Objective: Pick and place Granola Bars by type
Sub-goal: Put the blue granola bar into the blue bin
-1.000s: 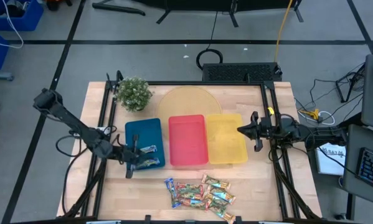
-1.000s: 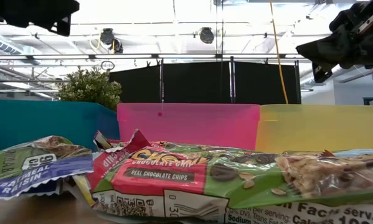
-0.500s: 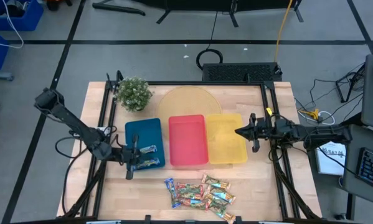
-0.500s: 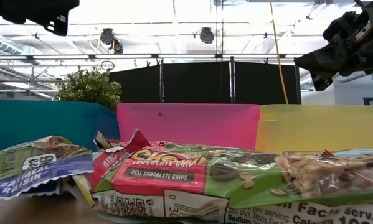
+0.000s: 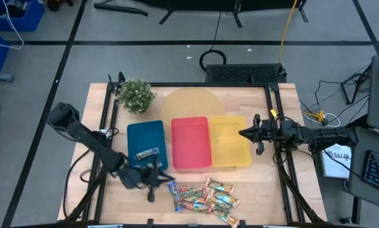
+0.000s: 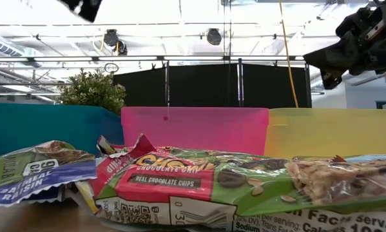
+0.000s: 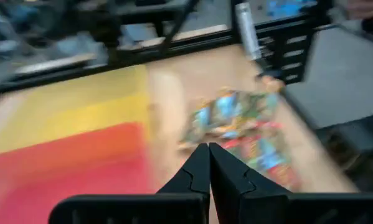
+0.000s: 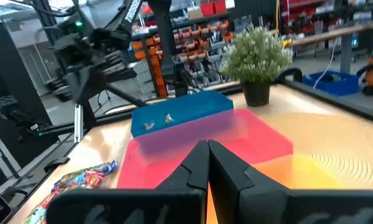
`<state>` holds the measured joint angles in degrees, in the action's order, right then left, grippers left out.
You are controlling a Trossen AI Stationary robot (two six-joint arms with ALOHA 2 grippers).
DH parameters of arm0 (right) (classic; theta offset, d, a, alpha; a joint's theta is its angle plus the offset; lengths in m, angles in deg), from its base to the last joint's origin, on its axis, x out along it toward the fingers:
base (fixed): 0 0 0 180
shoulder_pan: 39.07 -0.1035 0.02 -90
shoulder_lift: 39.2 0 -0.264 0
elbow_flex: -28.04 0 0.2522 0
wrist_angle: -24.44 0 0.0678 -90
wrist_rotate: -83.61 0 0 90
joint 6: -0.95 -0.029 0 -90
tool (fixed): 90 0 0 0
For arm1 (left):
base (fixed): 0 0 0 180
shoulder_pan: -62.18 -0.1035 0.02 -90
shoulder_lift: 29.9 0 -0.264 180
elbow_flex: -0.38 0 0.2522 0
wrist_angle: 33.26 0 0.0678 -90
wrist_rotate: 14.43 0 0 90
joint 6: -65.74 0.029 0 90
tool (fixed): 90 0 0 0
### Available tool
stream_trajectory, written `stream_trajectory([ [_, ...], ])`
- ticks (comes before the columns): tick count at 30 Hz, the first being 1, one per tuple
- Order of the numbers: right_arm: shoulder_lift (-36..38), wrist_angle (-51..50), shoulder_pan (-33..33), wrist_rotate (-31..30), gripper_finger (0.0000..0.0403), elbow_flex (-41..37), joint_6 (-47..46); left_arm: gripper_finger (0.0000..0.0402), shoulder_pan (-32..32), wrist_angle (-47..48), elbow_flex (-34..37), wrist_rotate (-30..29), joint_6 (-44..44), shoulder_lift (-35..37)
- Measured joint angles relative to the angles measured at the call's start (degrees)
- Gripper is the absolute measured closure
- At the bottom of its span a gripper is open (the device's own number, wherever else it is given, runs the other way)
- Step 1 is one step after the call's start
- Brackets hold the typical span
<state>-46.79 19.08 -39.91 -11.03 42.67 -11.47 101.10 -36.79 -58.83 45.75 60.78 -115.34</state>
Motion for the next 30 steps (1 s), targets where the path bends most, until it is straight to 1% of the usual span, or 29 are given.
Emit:
stream_trajectory([
  [2, 0.00, 1.07, 0.00, 0.00, 0.0403, 0.00, 1.33, 0.0387, 0.00, 2.70, -5.35, 4.82, 0.00, -3.61],
  [4, 0.00, 1.62, 0.00, 0.00, 0.0403, 0.00, 1.69, 0.0384, 0.09, 7.33, -10.44, 7.90, -0.31, -6.94],
  [8, 0.00, 1.86, 0.00, 0.00, 0.0403, 0.00, 1.68, 0.0383, 0.15, 20.02, -22.46, 16.12, -1.78, -14.53],
  [11, 0.00, 2.09, -0.02, 0.00, 0.0403, 0.00, 2.11, 0.0382, 0.45, 30.37, -30.61, 16.87, -1.41, -20.41],
  [15, 0.00, 2.13, -0.01, 0.00, 0.0403, 0.00, 2.62, 0.0381, 0.42, 39.15, -39.43, 15.78, -0.64, -26.22],
  [17, 0.00, 2.14, -0.02, 0.00, 0.0403, 0.00, 2.62, 0.0380, 0.41, 41.74, -42.18, 14.58, 1.21, -28.66],
  [18, 0.00, 2.14, 0.00, 0.00, 0.0403, 0.00, 2.62, 0.0379, 0.51, 42.91, -43.06, 14.95, 2.18, -29.51],
  [21, 0.00, 2.12, 0.00, 0.02, 0.0403, 0.00, 2.62, 0.0360, 0.69, 43.11, -44.22, 19.80, 4.31, -31.04],
  [23, 0.00, 2.11, 0.00, 0.01, 0.0403, 0.00, 2.62, 0.0335, 0.70, 43.39, -44.22, 24.69, 2.44, -31.15],
  [25, 0.00, 2.10, -0.02, 0.00, 0.0403, -0.01, 2.62, 0.0304, 0.28, 43.96, -44.22, 28.09, 1.86, -31.22],
  [27, -0.01, 2.04, 0.00, 0.00, 0.0403, 0.00, 2.62, 0.0268, 0.05, 44.62, -44.22, 28.30, 4.02, -31.22],
  [30, -0.07, 2.05, -0.01, 0.00, 0.0403, 0.00, 2.62, 0.0215, 0.09, 45.67, -44.22, 26.34, 10.73, -31.22],
])
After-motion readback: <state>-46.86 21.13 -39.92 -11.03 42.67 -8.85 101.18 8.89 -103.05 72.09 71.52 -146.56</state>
